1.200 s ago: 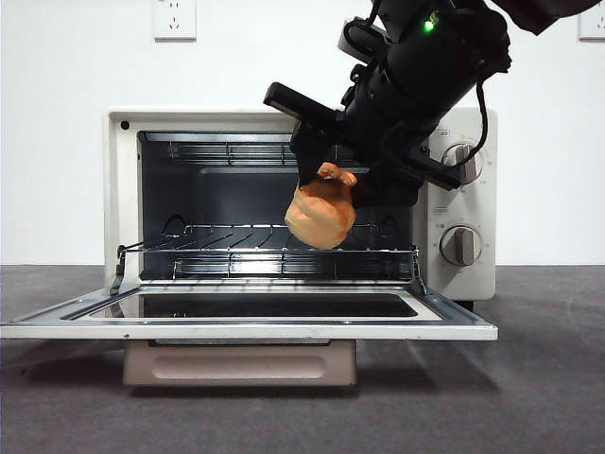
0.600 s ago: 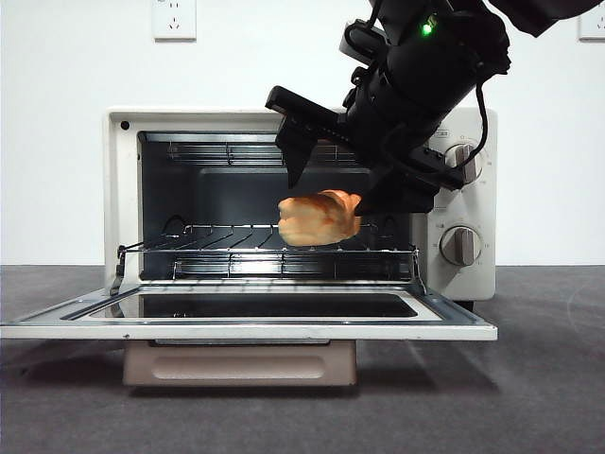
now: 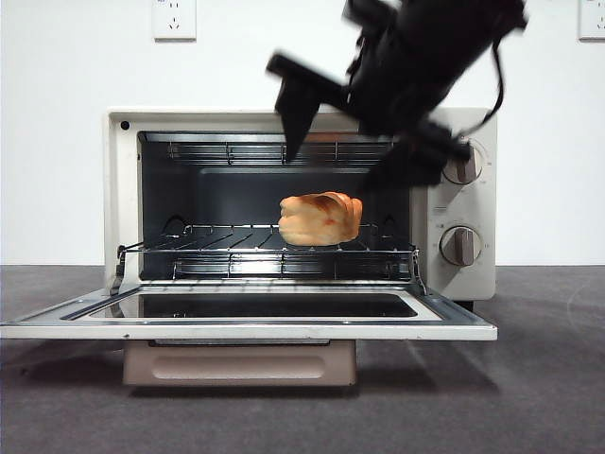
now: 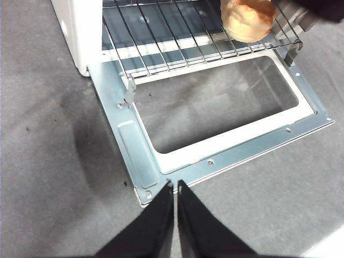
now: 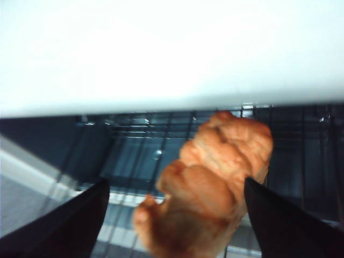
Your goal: The left arm flap open the oven, the right arm pick bread and place it into oven, the left arm flap close the oven
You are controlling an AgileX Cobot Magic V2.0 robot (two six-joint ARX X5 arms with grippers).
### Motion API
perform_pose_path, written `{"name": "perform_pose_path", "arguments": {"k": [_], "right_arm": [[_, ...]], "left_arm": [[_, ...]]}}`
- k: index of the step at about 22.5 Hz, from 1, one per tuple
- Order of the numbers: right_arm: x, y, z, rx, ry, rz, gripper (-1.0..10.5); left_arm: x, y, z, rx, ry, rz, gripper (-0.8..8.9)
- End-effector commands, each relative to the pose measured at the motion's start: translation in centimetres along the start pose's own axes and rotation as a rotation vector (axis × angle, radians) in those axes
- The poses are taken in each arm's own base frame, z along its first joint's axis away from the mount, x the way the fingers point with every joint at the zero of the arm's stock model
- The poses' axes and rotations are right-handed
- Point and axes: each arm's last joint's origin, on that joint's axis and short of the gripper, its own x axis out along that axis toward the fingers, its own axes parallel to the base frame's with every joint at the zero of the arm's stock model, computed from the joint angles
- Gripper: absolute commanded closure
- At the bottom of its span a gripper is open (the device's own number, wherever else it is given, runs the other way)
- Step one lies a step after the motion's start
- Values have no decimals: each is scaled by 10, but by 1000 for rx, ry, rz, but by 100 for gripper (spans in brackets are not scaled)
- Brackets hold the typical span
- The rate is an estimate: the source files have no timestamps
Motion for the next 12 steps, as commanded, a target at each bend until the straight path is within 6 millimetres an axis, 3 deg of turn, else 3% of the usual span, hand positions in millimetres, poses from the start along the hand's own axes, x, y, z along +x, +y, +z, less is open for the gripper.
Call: {"name": "perform_pose_path", "arguments": {"k": [1, 7, 12], "right_arm": [[-16, 10, 5, -25, 32, 28, 547], [-60, 13, 14, -168, 145, 140, 549], [-97, 5, 26, -270, 163, 184, 549]], "left_arm": [[0, -1, 2, 17, -9, -8, 797], [1, -1, 4, 21, -29, -10, 798], [1, -1, 7, 18, -51, -13, 798]]}}
